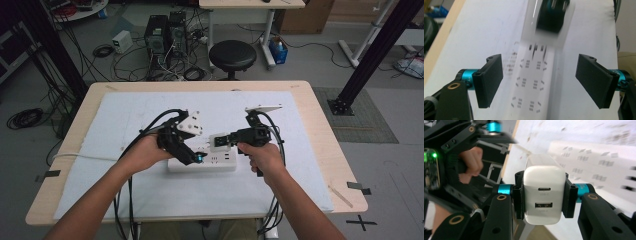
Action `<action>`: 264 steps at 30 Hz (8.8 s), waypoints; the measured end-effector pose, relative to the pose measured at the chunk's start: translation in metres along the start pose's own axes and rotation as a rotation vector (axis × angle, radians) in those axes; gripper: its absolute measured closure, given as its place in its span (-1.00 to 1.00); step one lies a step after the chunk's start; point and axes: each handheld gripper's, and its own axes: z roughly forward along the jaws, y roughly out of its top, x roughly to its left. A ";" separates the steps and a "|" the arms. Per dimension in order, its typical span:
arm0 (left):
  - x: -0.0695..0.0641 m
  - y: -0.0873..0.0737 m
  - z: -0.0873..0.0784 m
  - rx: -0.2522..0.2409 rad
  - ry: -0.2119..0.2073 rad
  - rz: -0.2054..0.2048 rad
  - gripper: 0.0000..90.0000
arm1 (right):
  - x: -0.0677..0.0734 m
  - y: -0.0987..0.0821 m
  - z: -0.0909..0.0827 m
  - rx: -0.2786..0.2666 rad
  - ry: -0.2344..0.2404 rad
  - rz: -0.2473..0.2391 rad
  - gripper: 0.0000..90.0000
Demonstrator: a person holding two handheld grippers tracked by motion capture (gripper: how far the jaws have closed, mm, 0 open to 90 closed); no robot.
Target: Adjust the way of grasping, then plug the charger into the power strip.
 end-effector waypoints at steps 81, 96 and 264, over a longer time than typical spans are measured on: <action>0.042 -0.129 -0.054 0.337 0.102 -0.268 -0.51 | 0.046 0.044 0.017 0.427 -0.525 -0.882 0.38; 0.039 -0.129 -0.043 0.350 0.093 -0.248 -0.51 | 0.037 0.043 0.092 0.723 -0.627 -1.082 0.38; 0.041 -0.127 -0.060 0.223 0.153 -0.306 -0.51 | -0.011 0.010 -0.079 0.253 -0.745 -0.650 -0.98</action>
